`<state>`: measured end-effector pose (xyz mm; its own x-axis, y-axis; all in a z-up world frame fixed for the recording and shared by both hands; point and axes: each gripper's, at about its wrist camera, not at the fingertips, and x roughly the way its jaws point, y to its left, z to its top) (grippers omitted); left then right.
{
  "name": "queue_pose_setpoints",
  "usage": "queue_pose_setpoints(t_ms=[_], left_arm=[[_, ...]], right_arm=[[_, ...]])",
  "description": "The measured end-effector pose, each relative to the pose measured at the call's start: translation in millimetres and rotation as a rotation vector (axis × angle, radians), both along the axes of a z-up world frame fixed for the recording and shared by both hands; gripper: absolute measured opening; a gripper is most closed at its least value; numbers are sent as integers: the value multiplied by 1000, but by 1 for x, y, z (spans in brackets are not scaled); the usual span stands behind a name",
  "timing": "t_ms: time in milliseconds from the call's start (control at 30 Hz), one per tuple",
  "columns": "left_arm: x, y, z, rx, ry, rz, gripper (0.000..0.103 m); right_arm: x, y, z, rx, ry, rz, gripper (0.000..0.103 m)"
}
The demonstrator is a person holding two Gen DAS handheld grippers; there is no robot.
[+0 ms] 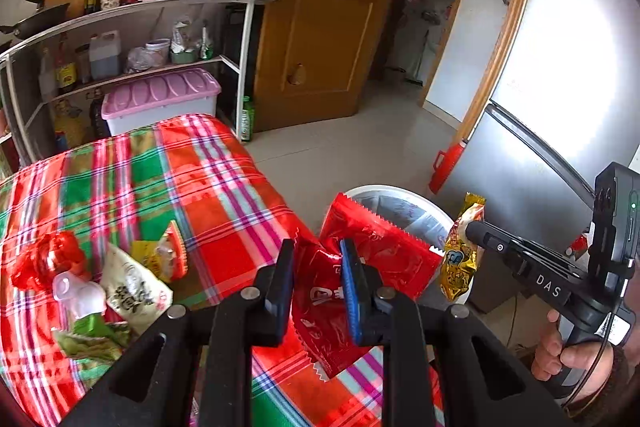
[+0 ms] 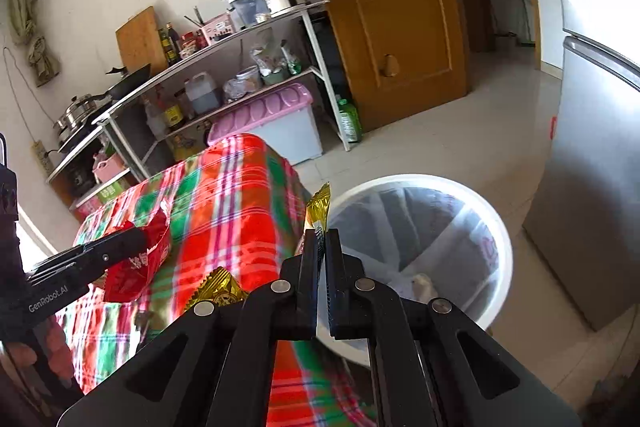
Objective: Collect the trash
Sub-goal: 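Carry the red wrapper and yellow wrapper with both tools over the bin, then open both tools to drop the wrappers into the bin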
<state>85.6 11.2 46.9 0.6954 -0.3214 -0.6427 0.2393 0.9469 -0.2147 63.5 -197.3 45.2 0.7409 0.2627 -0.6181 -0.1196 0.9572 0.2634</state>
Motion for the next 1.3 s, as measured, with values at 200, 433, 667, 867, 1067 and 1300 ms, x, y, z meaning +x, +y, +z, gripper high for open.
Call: queue_pose_setpoints(t_ms=[200,433,667,867,1067,1300], left_arm=[[22,-46,-15,15,41,-74,23],[41,-81,-36,30,102,-102,23],[52,-93,-53,43,147,-106,23],[55,-95,-61,43,174,-108,27],[55,-91,-57,35,171,-97,43],[42,-81,-46,49,131,-77,62]], right_arm=[[12,-38,-17,-33,53,-70,3],[28,-61,-46,-93,114,-127,3],[39,-68,-62,-131,151,-128,3],[47,-66,-71,-144,182,-121,15],[45,-68,-71,-124,183,-132,39],[37,-66,-60,-114,158,-146,39]])
